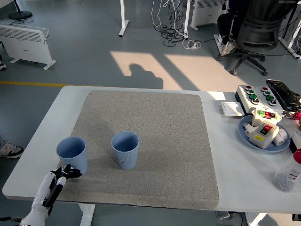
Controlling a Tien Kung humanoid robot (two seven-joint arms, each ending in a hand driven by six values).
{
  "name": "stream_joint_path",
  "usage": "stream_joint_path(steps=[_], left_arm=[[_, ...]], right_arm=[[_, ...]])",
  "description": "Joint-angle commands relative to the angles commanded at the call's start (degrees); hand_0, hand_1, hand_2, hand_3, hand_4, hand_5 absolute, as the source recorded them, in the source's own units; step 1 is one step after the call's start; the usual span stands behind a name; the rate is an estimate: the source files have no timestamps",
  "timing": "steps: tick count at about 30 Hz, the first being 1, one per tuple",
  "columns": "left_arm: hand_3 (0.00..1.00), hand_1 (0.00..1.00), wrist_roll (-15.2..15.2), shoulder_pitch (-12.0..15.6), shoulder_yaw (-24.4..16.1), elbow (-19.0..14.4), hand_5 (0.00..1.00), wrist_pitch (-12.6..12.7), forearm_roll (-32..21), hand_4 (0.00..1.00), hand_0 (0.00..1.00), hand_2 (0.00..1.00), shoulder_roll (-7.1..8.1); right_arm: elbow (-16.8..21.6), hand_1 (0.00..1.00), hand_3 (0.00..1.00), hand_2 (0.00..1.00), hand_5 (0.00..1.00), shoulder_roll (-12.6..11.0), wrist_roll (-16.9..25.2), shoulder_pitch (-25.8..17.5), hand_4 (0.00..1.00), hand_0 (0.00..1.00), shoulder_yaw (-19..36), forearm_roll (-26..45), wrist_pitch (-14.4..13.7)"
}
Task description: Push cup pick cup insert cup
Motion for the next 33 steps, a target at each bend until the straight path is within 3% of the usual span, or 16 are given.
stream_joint_path(steps=[13, 24, 33], left_arm=[[0.506, 0.592, -1.1, -6.18, 3.91, 3.44, 0.998, -0.57, -4.01, 0.644, 0.686, 0.543, 0.41], [0.492, 0.592, -2.66, -9.12, 6.72, 6.01, 0.998, -1.74, -9.16, 0.638, 0.689, 0.536, 1.31], [0.484, 0.587, -3.98, -12.25, 8.71, 8.82, 0.998, -0.95, -11.72, 0.632, 0.691, 0.532, 1.26]], right_arm=[[-0.05, 0.665, 0.572, 0.635, 0.369, 0.11, 0.24, 0.7, 0.129, 0.73, -0.49, 0.81, -0.13], [-0.08, 0.664, 0.572, 0.635, 0.368, 0.09, 0.24, 0.92, 0.128, 0.73, -0.45, 0.81, -0.09], [-0.07, 0.665, 0.572, 0.635, 0.368, 0.14, 0.23, 0.99, 0.128, 0.73, -0.33, 0.55, -0.03]])
